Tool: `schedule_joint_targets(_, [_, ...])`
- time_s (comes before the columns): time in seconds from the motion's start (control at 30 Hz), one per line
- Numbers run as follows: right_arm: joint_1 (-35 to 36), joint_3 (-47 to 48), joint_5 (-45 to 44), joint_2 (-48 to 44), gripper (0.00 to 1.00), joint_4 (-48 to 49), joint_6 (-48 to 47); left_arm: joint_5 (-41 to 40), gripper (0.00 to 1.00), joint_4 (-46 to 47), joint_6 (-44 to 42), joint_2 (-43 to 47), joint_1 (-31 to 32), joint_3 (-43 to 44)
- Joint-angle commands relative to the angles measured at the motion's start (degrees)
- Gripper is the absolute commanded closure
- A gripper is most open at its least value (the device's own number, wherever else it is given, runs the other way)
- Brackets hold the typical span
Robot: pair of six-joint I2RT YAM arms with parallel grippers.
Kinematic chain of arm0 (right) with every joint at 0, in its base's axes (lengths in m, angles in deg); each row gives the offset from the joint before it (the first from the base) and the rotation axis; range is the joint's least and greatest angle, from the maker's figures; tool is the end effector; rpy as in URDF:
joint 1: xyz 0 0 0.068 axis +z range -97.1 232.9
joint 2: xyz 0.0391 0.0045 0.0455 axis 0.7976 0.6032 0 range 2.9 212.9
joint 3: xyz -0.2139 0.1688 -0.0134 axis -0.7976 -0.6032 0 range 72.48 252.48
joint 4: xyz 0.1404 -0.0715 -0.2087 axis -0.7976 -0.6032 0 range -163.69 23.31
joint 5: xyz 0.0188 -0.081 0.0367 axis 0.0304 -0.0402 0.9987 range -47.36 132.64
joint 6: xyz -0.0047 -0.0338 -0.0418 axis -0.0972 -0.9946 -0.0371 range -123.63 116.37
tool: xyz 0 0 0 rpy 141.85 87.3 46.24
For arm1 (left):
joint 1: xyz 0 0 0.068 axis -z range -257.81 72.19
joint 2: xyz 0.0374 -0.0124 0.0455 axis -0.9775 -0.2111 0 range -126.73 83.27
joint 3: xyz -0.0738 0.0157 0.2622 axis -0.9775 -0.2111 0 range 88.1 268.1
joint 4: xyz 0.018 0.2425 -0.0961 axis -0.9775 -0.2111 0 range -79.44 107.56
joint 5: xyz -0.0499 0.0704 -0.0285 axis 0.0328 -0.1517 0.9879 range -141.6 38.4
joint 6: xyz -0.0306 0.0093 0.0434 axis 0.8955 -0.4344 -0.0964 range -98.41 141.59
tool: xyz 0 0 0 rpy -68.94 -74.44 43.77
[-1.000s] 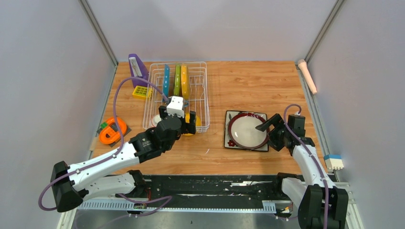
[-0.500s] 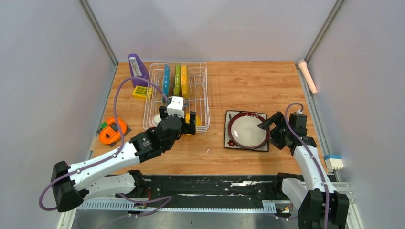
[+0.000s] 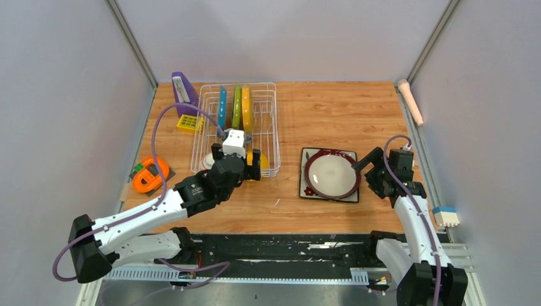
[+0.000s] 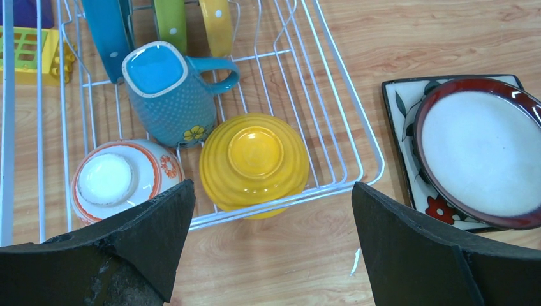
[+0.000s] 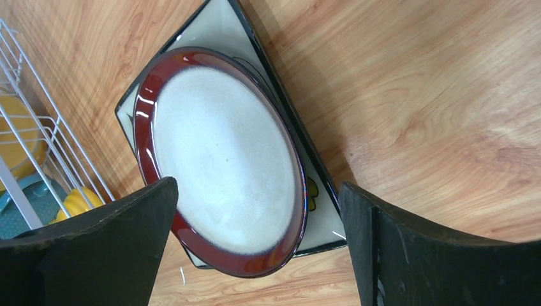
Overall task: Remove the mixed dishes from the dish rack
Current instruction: Pick up the plate from the dish rack.
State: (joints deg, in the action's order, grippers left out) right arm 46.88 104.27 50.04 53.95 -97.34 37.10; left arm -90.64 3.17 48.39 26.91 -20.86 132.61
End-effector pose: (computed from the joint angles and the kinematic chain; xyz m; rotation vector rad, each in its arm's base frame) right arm 0.1750 -0.0137 0.2109 0.9295 2.2979 0.4226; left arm 0.1372 -0.1697 0.2968 0.0889 1.9296 -0.2853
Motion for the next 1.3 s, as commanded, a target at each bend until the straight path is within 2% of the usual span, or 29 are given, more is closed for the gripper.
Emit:
schedule_joint_targets(0.0, [0.22, 4.05, -3.52, -2.50, 0.00, -1.18, -0.12, -0.33, 0.00, 0.46, 2.17, 1.62, -1.07, -0.42])
schedule_joint_targets(0.43, [0.50, 11.39, 7.46, -4.50, 0.00, -1.15, -1.15, 4.16, 0.00, 1.34, 4.68, 10.75, -5.20, -6.01])
schedule_joint_targets(0.63, [4.60, 14.75, 11.92, -4.66, 0.00, -0.94, -3.46, 3.40, 0.00, 0.85, 4.51, 12.12, -5.81, -6.25])
schedule_joint_targets(1.03, [30.71, 23.21, -8.40, 3.91, 0.00, 2.14, -11.89, 3.36, 0.00, -1.73, 4.87, 12.20, -6.06, -4.94])
schedule_joint_targets(1.13, [33.91, 23.11, -12.12, 5.85, 0.00, 5.06, -13.56, 3.97, 0.00, -5.14, 6.23, 11.92, -6.06, -2.89])
schedule_joint_targets(1.27, [34.79, 21.78, -13.65, 6.80, 0.00, 7.47, -12.49, 6.00, 0.00, -8.40, 8.00, 11.81, -6.06, -1.20])
